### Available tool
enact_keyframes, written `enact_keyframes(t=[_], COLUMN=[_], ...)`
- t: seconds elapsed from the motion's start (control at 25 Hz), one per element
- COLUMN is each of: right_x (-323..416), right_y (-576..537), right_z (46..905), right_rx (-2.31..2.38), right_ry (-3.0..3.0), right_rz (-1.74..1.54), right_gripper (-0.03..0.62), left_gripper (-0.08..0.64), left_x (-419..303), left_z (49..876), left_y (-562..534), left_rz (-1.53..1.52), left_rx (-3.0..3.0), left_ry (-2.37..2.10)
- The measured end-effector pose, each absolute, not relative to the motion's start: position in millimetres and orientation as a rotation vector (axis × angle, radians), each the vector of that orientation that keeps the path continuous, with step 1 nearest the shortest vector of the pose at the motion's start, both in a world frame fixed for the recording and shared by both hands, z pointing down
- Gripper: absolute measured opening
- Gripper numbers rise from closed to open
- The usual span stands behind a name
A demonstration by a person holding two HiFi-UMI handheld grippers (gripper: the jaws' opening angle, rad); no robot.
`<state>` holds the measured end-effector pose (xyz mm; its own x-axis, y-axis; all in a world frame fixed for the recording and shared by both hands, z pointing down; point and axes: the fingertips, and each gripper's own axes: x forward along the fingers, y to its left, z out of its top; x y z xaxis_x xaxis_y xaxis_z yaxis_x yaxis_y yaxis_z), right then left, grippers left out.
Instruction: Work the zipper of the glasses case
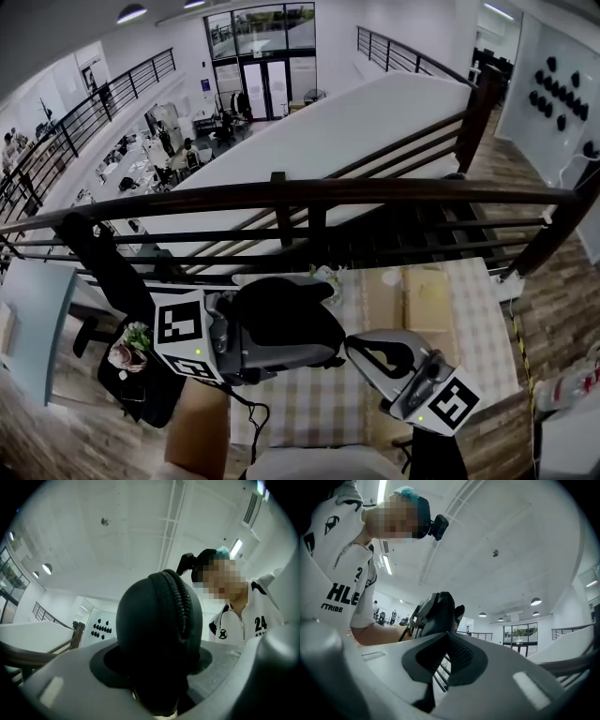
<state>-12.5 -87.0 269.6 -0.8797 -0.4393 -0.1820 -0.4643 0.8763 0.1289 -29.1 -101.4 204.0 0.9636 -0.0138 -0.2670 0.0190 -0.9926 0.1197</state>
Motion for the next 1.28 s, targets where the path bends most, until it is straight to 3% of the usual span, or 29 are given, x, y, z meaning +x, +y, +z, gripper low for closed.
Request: enact_keyframes(t=[0.72,1.28], right_x=[-5.9,-23.1], right_y=[-92.0,-81.5], right_z=[296.4,315.5], right_rx=[-0.776,-0.631], right_ry=[2.912,3.03], right_rz=[0.103,0.161], right_gripper=[0.029,0.029], left_gripper=[0.276,0.276], left_x=[-22.5,-18.0], left_z=[231.4,267.2], left_y=[-105.4,-94.2], left_rz=[-0.269,0.091], left_rx=[2.944,2.959], left_ry=[-0.065,0.032])
